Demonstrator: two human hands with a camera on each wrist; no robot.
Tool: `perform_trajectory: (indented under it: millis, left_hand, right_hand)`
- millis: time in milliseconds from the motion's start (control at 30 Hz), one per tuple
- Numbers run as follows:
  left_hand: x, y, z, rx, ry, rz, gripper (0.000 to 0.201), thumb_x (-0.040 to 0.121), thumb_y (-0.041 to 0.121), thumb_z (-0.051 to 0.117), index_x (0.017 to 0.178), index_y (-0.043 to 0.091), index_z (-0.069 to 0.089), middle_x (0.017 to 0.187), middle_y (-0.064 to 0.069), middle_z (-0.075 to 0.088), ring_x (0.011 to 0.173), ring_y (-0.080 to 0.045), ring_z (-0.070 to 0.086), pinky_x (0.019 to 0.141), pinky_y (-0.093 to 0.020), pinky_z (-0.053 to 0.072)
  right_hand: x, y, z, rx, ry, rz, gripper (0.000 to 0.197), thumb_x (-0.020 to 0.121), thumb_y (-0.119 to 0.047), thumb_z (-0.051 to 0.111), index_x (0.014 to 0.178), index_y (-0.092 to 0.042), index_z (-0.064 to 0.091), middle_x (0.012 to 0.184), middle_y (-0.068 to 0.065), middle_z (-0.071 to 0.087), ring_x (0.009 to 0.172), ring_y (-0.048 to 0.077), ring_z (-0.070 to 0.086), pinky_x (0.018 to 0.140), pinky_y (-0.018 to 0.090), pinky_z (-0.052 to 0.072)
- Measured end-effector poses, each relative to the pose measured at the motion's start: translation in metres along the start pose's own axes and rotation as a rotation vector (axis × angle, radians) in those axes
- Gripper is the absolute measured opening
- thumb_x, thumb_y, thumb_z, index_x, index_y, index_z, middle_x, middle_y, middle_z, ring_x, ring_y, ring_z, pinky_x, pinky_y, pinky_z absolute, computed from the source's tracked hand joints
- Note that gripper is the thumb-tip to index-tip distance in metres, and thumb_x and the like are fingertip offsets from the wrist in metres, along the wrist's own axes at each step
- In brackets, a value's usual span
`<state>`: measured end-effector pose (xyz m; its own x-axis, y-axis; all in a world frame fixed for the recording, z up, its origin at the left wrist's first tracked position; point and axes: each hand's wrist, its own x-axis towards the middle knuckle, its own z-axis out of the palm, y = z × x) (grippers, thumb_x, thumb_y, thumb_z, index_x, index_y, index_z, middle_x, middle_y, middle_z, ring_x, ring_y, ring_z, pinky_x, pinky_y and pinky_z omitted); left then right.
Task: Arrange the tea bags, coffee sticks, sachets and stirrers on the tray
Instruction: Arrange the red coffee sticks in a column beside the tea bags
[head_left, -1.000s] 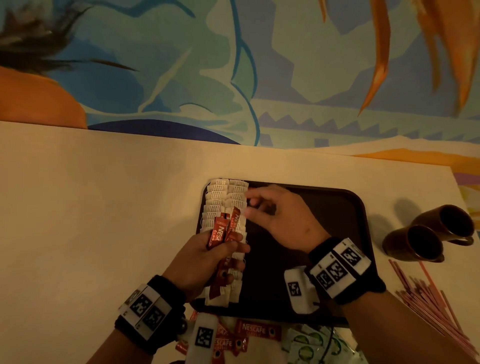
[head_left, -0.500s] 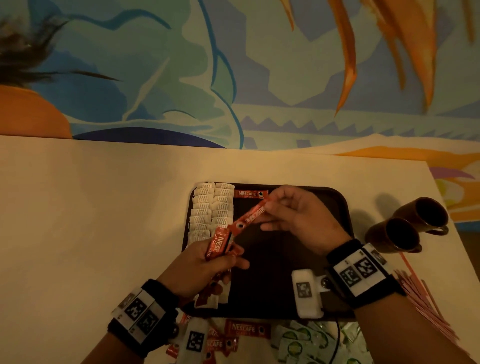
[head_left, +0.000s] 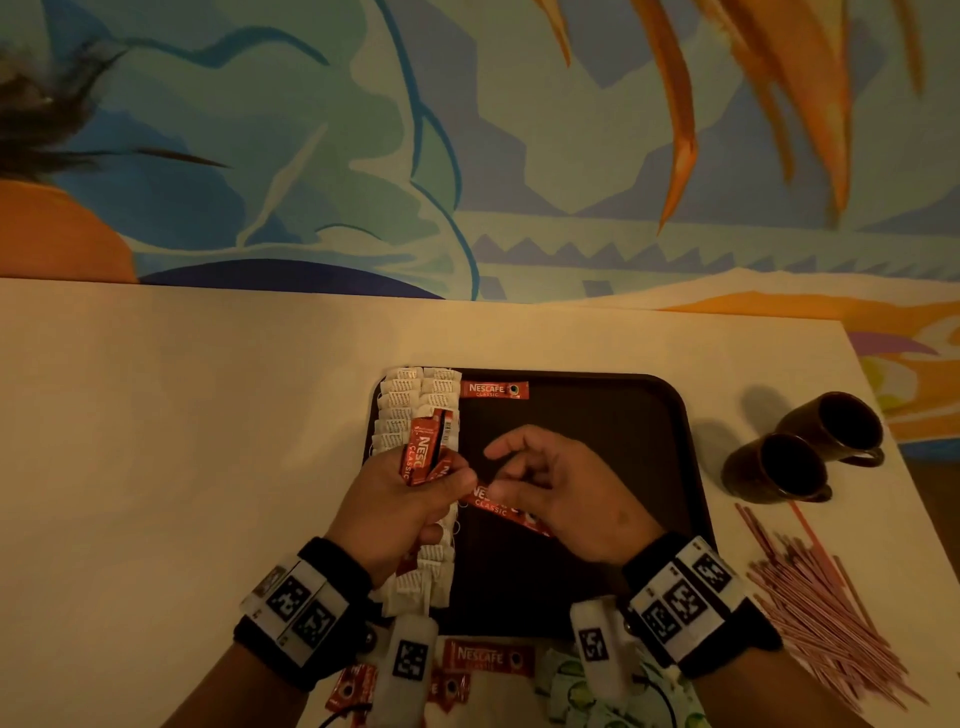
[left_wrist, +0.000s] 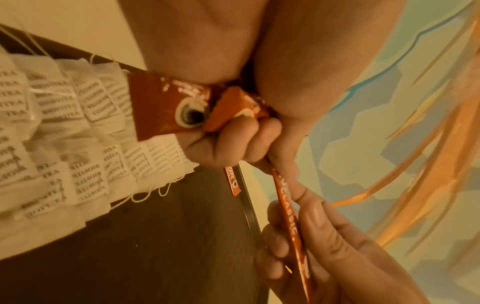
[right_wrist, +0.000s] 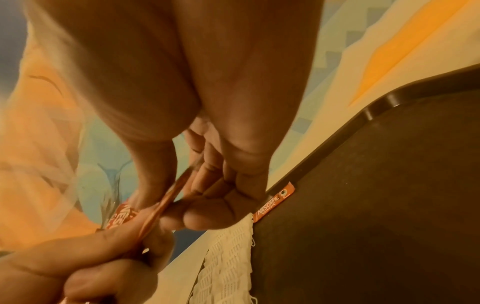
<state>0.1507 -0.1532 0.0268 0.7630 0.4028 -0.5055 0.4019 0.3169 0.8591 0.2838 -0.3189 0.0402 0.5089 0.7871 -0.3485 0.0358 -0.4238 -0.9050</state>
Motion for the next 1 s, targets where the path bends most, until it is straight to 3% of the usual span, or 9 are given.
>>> perform_trajectory:
  millis: [167,267,400,500,600,667,733,867,1000]
  left_hand:
    - [0.004,-0.005,0.002,-0.036,0.103,0.024,0.016,0.087,0.012,0.078,0.098,0.003,0.071,0.07,-0.01,0.054,0.049,-0.011,0.041,0.046,-0.026,0.037]
    - [0.007,-0.004,0.001,0.037,0.182,0.066,0.011,0.089,0.019,0.077,0.097,0.012,0.073,0.068,-0.005,0.055,0.052,-0.012,0.044,0.049,-0.029,0.042]
    - [0.003,0.003,-0.011,0.065,0.251,0.104,0.015,0.09,0.027,0.077,0.101,0.018,0.071,0.068,-0.001,0.057,0.056,-0.014,0.047,0.052,-0.03,0.045]
    - [-0.007,0.005,-0.022,0.08,0.267,0.12,0.013,0.091,0.025,0.075,0.099,0.016,0.071,0.064,0.002,0.057,0.051,-0.012,0.047,0.048,-0.026,0.042]
    - [-0.015,-0.001,-0.034,0.082,0.266,0.11,0.011,0.09,0.025,0.075,0.096,0.016,0.073,0.061,0.003,0.055,0.052,-0.013,0.046,0.051,-0.03,0.043]
    - [-0.02,-0.005,-0.038,0.064,0.245,0.098,0.009,0.09,0.023,0.075,0.095,0.015,0.073,0.062,0.001,0.054,0.054,-0.014,0.045,0.051,-0.031,0.044]
    - [-0.023,-0.01,-0.039,0.032,0.22,0.075,0.007,0.09,0.018,0.074,0.096,0.014,0.073,0.063,0.0,0.054,0.055,-0.015,0.045,0.051,-0.03,0.043]
    - [-0.029,-0.013,-0.038,0.043,0.193,0.04,0.006,0.091,0.018,0.074,0.096,0.016,0.073,0.063,0.0,0.054,0.055,-0.015,0.045,0.052,-0.029,0.044]
    - [-0.036,-0.013,-0.045,0.092,0.183,0.052,0.006,0.091,0.02,0.073,0.097,0.018,0.073,0.064,0.001,0.056,0.055,-0.015,0.046,0.055,-0.029,0.047]
  right_hand:
    - [-0.003,0.009,-0.017,0.056,0.029,0.071,0.021,0.087,-0.009,0.079,0.106,-0.017,0.073,0.089,0.006,0.077,0.084,0.03,0.074,0.077,0.039,0.06]
    - [0.009,0.02,-0.027,0.016,0.138,0.133,0.016,0.086,-0.012,0.08,0.098,-0.02,0.075,0.087,0.001,0.077,0.082,0.023,0.073,0.076,0.035,0.06]
    - [0.048,0.037,-0.029,-0.221,0.27,0.202,0.012,0.084,-0.02,0.083,0.089,-0.028,0.075,0.089,-0.006,0.074,0.086,0.01,0.069,0.071,0.02,0.048]
    - [0.077,0.041,-0.023,-0.382,0.292,0.247,0.015,0.089,-0.026,0.079,0.102,-0.028,0.072,0.106,-0.005,0.068,0.102,0.012,0.064,0.086,0.024,0.052]
    - [0.08,0.038,-0.018,-0.676,0.34,0.129,0.027,0.095,-0.029,0.071,0.121,-0.023,0.07,0.125,-0.002,0.058,0.12,0.017,0.05,0.105,0.03,0.044]
    - [0.071,0.036,-0.013,-0.806,0.307,0.008,0.027,0.098,-0.024,0.064,0.125,-0.023,0.07,0.13,-0.004,0.055,0.122,0.014,0.046,0.103,0.023,0.037]
    - [0.064,0.042,-0.004,-0.89,0.195,-0.051,0.034,0.099,-0.019,0.059,0.132,-0.026,0.066,0.138,-0.01,0.05,0.127,0.011,0.044,0.103,0.021,0.04]
    - [0.067,0.053,0.006,-0.946,0.061,-0.041,0.056,0.095,-0.012,0.057,0.148,-0.028,0.051,0.148,-0.013,0.038,0.135,0.011,0.036,0.104,0.029,0.049]
    - [0.077,0.048,0.009,-0.955,0.062,-0.029,0.056,0.095,-0.01,0.056,0.149,-0.025,0.051,0.148,-0.011,0.039,0.131,0.014,0.038,0.104,0.03,0.049]
